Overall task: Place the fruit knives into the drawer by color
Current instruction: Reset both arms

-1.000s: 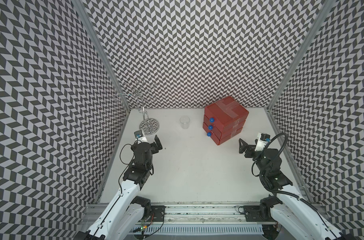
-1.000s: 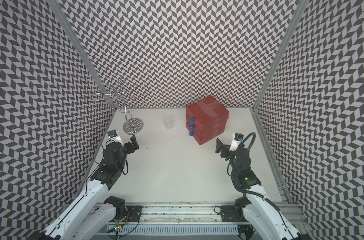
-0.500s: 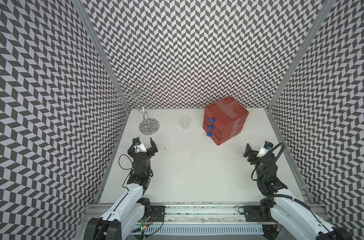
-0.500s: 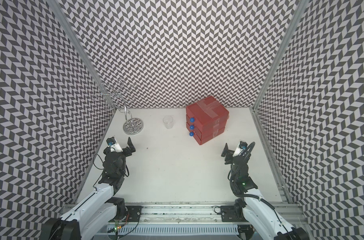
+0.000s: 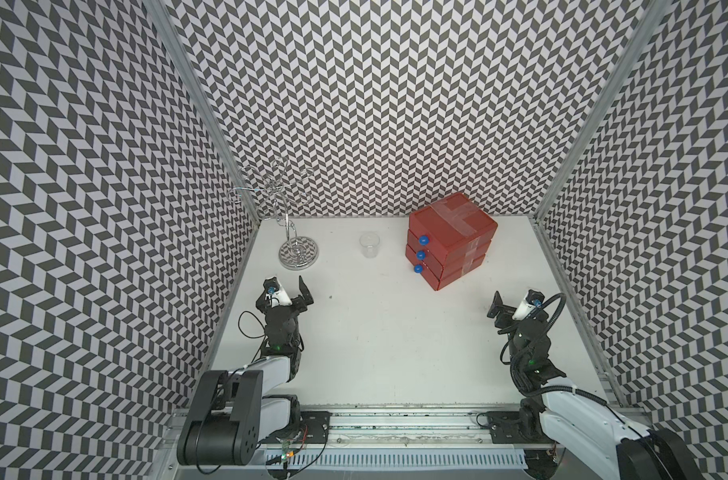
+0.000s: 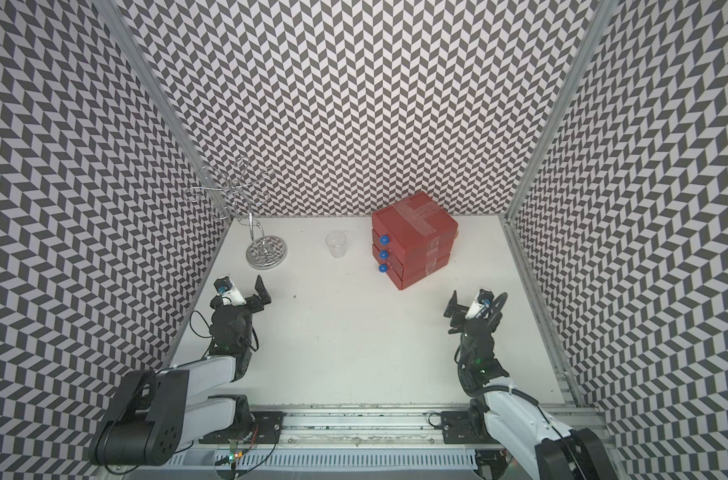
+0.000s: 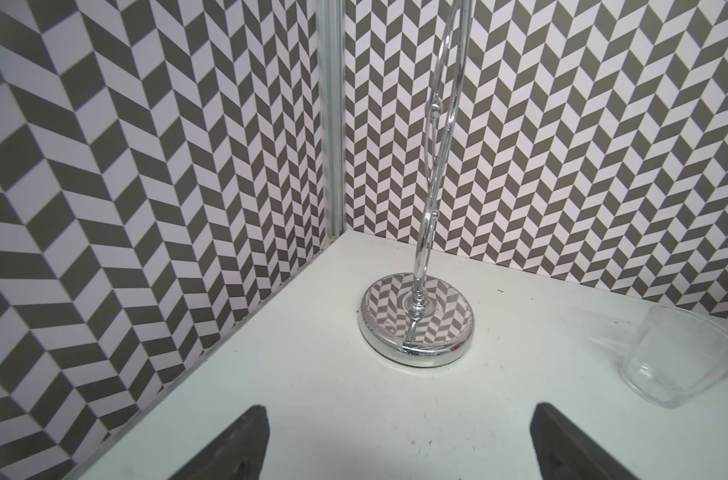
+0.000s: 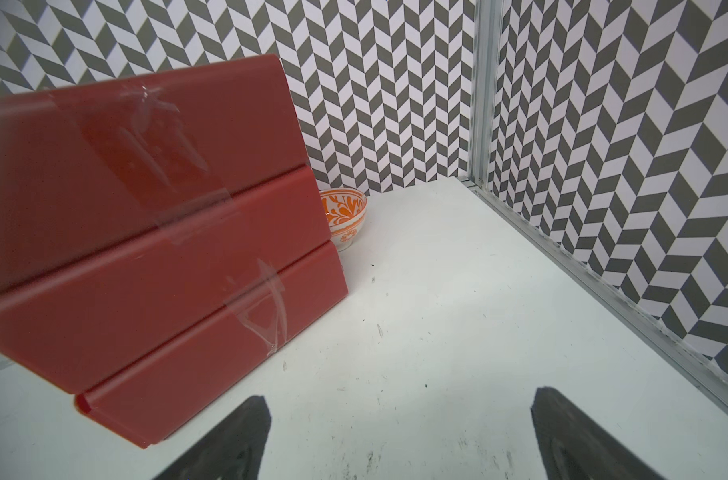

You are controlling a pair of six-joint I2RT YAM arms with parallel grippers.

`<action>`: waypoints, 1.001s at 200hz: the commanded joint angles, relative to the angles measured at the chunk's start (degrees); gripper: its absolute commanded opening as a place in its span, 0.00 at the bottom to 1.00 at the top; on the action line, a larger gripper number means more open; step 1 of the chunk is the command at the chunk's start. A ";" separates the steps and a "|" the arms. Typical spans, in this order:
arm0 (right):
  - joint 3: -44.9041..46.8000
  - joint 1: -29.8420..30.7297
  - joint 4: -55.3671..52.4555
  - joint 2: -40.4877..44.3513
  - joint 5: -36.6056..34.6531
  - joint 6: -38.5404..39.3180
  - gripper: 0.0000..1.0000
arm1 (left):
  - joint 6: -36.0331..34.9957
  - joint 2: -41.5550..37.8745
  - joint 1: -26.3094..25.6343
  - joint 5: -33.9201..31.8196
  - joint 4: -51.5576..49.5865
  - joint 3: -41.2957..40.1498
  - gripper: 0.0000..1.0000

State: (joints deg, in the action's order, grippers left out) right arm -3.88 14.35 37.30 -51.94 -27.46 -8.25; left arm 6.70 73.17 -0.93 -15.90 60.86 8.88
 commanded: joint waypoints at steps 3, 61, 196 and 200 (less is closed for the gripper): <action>0.13 -0.72 11.78 -4.23 -0.41 0.93 0.99 | -0.69 3.67 0.27 0.87 11.18 -1.08 1.00; -2.13 -1.71 25.37 -16.09 0.52 5.57 0.99 | -1.64 10.10 0.34 2.00 21.31 -2.95 1.00; -2.53 -8.37 20.43 -13.92 9.51 3.78 0.99 | -2.97 15.75 -0.20 3.07 21.70 0.07 1.00; -2.23 -8.37 20.36 -13.41 9.43 3.76 0.99 | -2.93 15.73 -0.30 2.99 21.54 0.07 1.00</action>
State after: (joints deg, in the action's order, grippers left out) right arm -8.14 6.17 56.12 -68.66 -20.01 -3.51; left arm 4.58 88.49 -0.97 -13.13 82.54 7.88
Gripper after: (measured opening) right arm 0.995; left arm 0.994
